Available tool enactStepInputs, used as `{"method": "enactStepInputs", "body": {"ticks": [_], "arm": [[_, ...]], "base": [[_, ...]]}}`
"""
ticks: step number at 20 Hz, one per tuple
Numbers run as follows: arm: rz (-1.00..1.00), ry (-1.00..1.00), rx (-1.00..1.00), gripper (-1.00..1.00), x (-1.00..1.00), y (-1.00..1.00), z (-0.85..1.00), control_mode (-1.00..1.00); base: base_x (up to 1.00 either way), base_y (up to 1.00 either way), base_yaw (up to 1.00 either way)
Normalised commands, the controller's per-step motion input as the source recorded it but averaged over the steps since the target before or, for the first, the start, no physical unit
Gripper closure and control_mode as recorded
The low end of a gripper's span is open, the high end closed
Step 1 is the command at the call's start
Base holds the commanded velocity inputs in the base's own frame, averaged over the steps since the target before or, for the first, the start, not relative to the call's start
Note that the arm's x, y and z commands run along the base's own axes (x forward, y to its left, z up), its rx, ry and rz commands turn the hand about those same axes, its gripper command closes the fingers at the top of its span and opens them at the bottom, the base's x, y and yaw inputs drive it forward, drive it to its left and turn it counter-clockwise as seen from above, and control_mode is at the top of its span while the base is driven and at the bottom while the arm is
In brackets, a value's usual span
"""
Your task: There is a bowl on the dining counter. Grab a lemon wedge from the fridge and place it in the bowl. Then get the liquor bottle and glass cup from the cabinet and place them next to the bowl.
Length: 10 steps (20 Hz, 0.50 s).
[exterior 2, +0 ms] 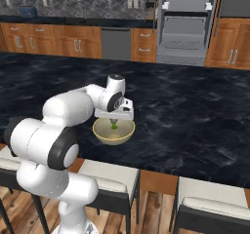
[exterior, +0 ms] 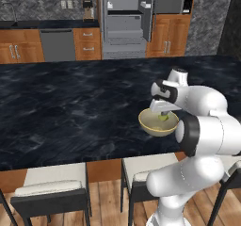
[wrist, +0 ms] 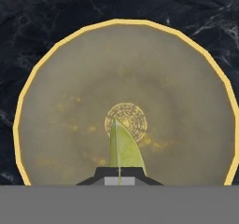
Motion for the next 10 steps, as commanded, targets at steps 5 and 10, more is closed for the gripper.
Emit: {"method": "enactStepInputs", "body": {"ticks": [5, 10], "arm": [[0.00, -0.01, 0.00, 1.00, 0.00, 0.00, -0.14, -1.00], [0.00, -0.01, 0.00, 1.00, 0.00, 0.00, -0.12, -1.00]], "base": [[0.00, 0.00, 0.00], [0.00, 0.00, 0.00]]}}
